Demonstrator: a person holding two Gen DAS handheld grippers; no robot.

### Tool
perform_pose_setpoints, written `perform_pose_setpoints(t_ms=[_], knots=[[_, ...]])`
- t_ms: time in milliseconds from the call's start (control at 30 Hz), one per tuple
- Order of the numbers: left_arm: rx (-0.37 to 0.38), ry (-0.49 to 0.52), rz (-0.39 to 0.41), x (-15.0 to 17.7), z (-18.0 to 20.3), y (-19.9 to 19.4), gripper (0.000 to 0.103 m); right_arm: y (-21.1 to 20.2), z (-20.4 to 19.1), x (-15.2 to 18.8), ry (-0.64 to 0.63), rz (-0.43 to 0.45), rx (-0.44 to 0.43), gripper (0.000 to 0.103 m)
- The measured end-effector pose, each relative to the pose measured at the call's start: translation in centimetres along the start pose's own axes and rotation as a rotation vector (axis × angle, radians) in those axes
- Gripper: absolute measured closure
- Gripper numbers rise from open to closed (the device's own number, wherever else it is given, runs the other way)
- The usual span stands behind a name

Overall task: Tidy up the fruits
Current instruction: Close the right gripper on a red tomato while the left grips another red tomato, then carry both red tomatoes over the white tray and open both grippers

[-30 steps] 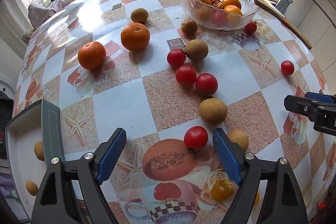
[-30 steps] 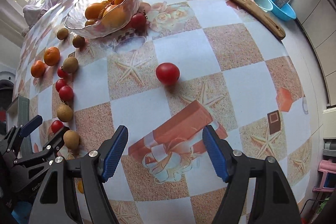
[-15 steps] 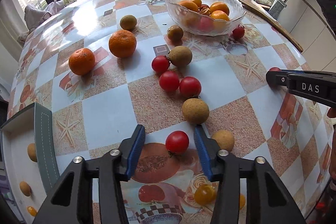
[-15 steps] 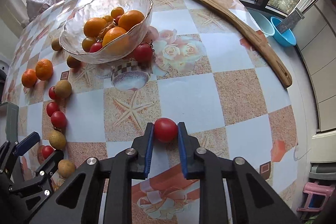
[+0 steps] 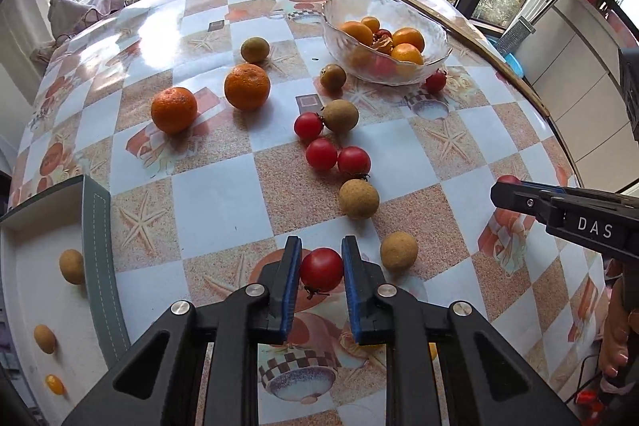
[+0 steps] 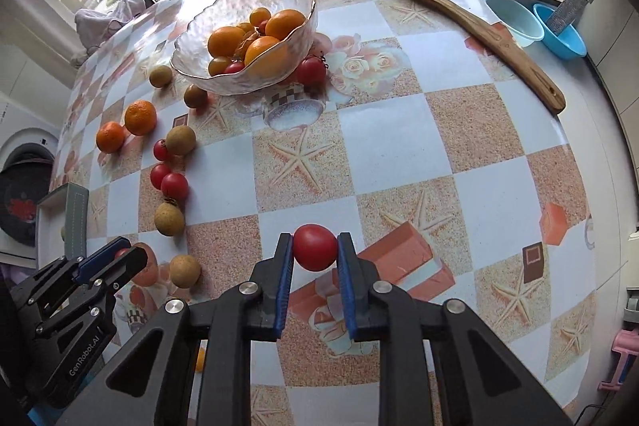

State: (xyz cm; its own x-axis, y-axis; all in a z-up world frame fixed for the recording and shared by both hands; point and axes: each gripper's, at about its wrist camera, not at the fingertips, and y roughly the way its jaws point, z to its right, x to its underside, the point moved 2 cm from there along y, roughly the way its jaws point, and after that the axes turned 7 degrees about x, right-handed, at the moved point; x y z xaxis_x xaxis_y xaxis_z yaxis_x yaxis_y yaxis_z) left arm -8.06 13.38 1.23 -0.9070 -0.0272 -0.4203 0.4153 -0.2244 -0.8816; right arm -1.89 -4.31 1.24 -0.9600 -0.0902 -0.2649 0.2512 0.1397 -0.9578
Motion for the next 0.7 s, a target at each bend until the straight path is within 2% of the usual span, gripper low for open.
perform_pose_setpoints(t_ms=[333, 700], knots=[[-0.03, -0.085, 0.051, 1.7, -4.1, -4.0, 0.081, -1.7, -3.8, 1.2, -0.048, -0.004, -0.049, 0.079], [-0.107, -0.185, 0.095, 4.5, -10.6, -7.7, 0.081, -2.4, -12.1, 2.1, -0.172, -0.008, -0.11, 0.079]])
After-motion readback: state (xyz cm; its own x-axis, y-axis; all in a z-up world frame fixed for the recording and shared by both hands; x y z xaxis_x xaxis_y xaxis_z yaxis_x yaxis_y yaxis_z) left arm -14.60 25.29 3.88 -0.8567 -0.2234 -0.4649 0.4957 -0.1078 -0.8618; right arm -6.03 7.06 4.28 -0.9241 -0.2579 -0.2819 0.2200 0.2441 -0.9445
